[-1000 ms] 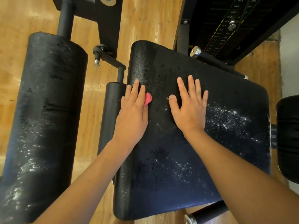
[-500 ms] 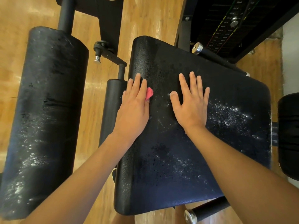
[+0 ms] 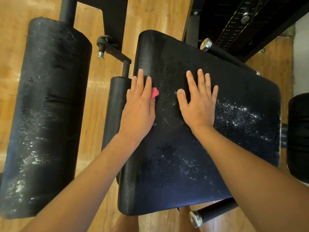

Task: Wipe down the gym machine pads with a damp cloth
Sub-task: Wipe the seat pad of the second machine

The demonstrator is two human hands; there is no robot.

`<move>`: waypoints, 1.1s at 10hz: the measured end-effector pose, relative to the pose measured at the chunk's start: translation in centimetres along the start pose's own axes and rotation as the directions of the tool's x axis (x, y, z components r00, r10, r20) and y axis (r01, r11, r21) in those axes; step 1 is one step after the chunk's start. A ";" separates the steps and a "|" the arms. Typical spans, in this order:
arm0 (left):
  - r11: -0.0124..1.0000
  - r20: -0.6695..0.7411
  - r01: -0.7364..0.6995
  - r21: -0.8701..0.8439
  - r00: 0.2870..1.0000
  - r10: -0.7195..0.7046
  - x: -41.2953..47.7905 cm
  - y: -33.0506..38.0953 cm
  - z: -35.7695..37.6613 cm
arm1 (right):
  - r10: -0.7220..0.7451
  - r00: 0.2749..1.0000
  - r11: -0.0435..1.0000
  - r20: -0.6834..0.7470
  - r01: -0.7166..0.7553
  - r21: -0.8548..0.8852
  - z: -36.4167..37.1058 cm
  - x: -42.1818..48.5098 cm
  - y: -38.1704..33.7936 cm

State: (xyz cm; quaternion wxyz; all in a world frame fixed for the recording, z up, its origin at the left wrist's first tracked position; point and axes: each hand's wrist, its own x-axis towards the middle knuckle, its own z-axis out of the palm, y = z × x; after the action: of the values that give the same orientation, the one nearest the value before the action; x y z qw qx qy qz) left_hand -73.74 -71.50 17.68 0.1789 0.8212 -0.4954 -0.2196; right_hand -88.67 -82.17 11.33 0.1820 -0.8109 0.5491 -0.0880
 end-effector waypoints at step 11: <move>1.000 0.038 -0.010 0.027 0.999 0.009 -9.3 -1.4 1.8 | -0.005 1.000 1.000 -0.007 0.005 0.018 0.0 0.0 0.0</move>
State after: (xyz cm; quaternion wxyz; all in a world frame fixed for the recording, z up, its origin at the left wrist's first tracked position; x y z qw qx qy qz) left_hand -77.47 -62.67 17.18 0.1596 0.8168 -0.5056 -0.2275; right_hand -88.70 -82.17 11.35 0.1871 -0.8103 0.5470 -0.0961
